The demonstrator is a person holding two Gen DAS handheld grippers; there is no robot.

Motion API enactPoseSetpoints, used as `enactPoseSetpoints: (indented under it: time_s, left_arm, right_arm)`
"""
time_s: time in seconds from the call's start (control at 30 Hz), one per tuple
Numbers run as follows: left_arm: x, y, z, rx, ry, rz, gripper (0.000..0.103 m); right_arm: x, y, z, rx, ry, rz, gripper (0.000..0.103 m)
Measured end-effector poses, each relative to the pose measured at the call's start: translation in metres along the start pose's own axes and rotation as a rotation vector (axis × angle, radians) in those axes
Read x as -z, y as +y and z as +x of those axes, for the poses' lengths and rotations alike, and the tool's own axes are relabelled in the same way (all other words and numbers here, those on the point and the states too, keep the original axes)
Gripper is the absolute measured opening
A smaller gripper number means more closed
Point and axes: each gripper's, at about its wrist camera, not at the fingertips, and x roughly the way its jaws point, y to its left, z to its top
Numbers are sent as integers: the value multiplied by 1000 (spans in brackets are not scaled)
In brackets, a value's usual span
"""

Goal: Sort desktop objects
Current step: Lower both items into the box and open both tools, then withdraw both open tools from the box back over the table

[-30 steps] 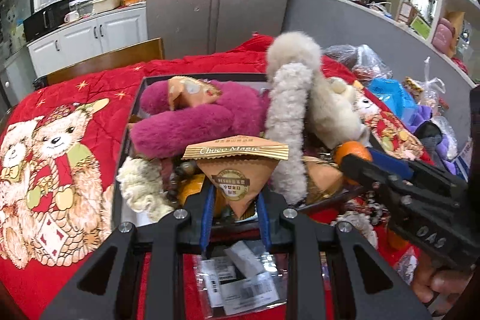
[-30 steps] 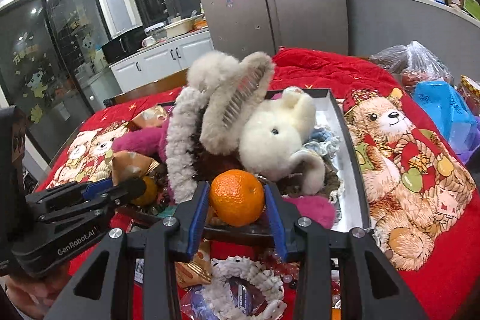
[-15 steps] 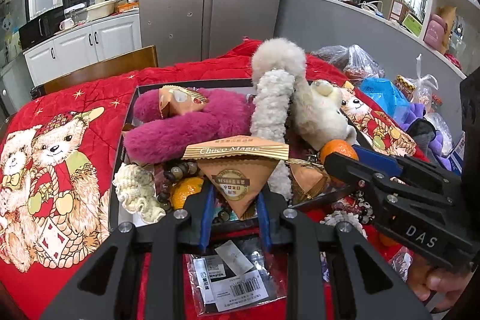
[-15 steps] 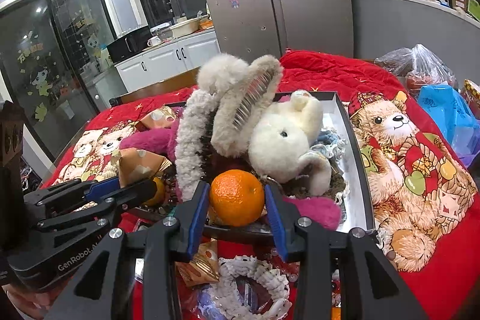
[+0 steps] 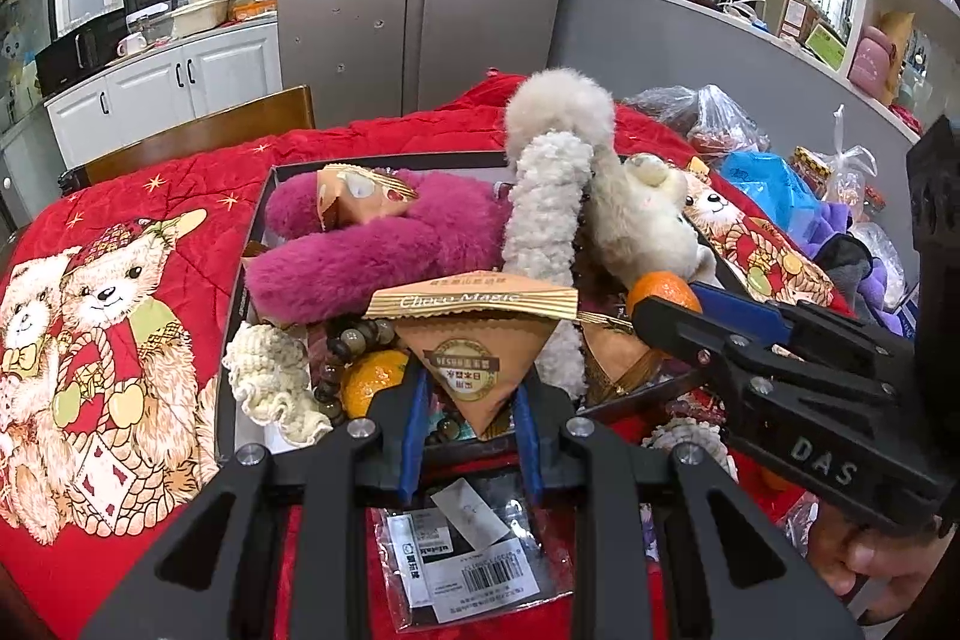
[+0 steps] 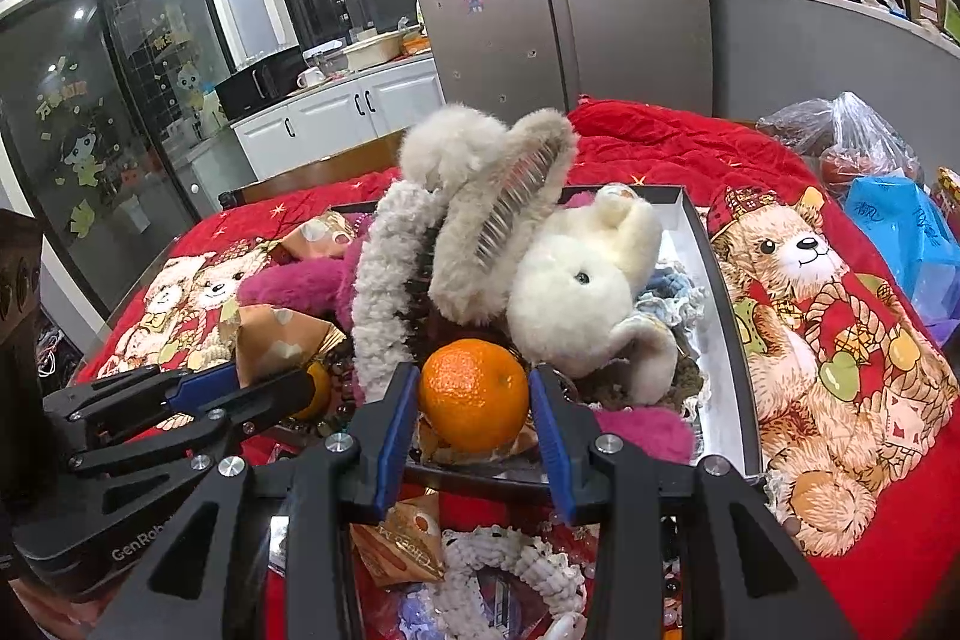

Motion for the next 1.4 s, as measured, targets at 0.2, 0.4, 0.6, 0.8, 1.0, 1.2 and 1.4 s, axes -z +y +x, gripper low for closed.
enactPoseSetpoints:
  time_s: [0.2, 0.4, 0.6, 0.8, 1.0, 1.2, 1.4]
  left_arm:
    - [0, 1, 1, 3, 5, -6, 26]
    - [0, 1, 2, 10, 10, -5, 28]
    - [-3, 3, -6, 36, -14, -8, 66]
    - [-7, 7, -13, 14, -34, -16, 75]
    - [-8, 9, -14, 7, -29, -26, 75]
    - [-10, 2, -25, 21, -50, -31, 75]
    - [-16, -18, -66, 37, -120, -2, 75]
  right_arm:
    - [1, -10, 6, 15, 19, 46, 39]
    - [0, -11, 7, 7, 21, 54, 40]
    - [-6, -18, -3, -45, 2, 129, 65]
    - [-10, -19, -15, -60, -31, 130, 68]
    - [-7, -21, -14, -63, -17, 132, 68]
    - [-8, -19, -35, -34, -57, 78, 68]
    - [-11, -30, -74, -43, -105, 111, 69]
